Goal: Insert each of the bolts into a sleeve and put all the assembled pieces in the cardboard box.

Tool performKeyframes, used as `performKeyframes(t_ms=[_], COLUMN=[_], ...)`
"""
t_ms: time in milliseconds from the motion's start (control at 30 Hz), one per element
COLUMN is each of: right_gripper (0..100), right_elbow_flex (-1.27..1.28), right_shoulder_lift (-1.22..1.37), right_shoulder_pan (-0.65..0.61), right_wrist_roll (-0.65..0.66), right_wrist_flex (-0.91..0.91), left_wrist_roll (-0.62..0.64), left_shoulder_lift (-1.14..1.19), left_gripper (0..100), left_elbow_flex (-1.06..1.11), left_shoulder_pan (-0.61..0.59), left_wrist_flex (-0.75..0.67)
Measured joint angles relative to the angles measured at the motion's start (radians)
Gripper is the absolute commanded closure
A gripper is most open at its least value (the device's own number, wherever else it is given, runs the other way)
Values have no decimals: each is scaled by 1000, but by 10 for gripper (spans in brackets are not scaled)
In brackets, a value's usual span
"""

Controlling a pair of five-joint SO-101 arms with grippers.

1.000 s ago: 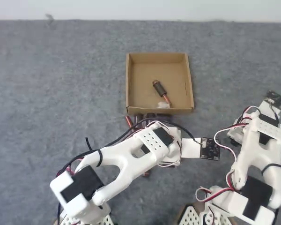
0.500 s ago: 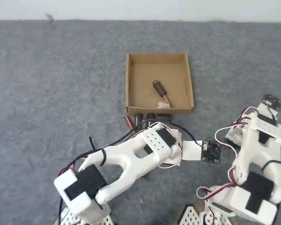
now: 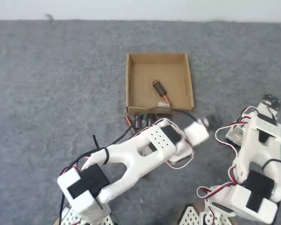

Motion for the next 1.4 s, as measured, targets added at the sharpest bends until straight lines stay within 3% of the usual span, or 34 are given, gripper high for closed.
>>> performKeyframes(t_ms=[100, 200, 300, 433, 533, 733, 867, 1067, 1400], right_gripper=[993, 993, 993, 993, 993, 993, 993, 993, 993], right_elbow_flex=[0, 0, 0, 0, 0, 0, 0, 0, 0], right_shoulder_lift=[0, 0, 0, 0, 0, 0, 0, 0, 0], right_shoulder_pan=[0, 0, 0, 0, 0, 0, 0, 0, -2], right_wrist_roll=[0, 0, 0, 0, 0, 0, 0, 0, 0], right_wrist_flex=[0, 0, 0, 0, 0, 0, 0, 0, 0], left_wrist_roll=[238, 393, 497, 535, 462, 157, 43, 9, -20], left_shoulder_lift=[0, 0, 0, 0, 0, 0, 0, 34, 245], left_gripper=[967, 966, 952, 812, 736, 767, 765, 767, 771], left_elbow_flex=[-23, -37, -38, -38, -38, -38, -38, -52, -295], left_shoulder_pan=[-28, -71, -115, -152, -152, -143, -143, -143, -137], left_wrist_flex=[0, 0, 0, 0, 46, 127, 124, 81, 124])
